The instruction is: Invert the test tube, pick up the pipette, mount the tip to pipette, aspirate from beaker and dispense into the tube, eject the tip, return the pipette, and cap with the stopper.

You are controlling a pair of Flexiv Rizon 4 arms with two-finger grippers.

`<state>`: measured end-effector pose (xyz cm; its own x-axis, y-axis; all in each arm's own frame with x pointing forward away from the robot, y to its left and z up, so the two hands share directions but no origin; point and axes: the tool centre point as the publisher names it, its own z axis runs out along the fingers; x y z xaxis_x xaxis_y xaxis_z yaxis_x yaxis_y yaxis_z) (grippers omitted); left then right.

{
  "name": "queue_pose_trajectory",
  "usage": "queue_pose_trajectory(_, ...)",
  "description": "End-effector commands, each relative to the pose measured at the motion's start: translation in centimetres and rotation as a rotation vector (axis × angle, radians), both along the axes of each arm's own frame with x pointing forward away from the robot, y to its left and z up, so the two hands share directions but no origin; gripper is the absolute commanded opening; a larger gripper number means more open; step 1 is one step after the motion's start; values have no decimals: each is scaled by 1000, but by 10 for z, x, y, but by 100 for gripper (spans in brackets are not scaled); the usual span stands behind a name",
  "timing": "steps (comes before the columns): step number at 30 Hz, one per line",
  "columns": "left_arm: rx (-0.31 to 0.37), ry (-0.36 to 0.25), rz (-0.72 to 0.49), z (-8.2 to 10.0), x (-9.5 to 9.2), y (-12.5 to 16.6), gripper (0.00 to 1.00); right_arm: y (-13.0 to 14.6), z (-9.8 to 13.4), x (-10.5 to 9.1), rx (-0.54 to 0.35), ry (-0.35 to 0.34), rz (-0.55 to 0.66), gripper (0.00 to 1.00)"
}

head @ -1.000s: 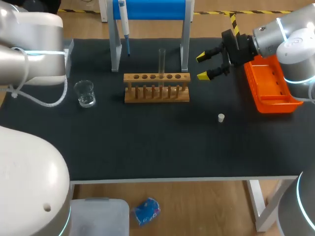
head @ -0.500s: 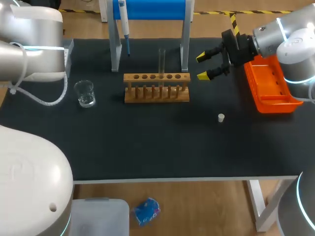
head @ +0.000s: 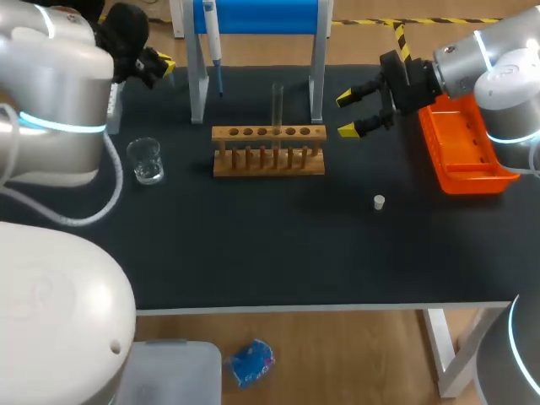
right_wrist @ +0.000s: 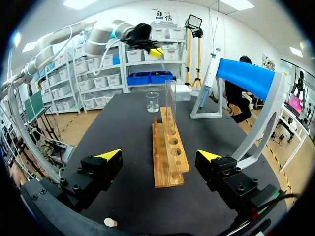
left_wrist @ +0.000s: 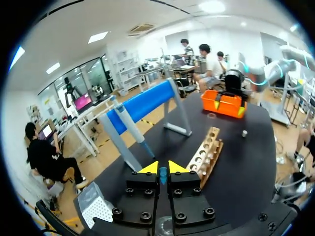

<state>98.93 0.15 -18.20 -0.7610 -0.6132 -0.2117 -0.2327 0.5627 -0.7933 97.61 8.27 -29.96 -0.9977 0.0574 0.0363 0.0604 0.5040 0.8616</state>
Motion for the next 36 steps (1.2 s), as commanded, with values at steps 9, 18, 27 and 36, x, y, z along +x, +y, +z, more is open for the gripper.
queue_pose_trajectory(9,5,40,-278,23,-24,28,0,0,0,0,0,-1,1,100)
queue_pose_trajectory(18,37,66,-364,28,-40,-7,0,0,0,0,0,-1,1,100)
queue_pose_trajectory(27,37,147,-475,18,-77,-83,0,0,0,0,0,-1,1,100)
queue_pose_trajectory(36,-12,185,-458,-4,-90,-128,0,0,0,0,0,-1,1,100)
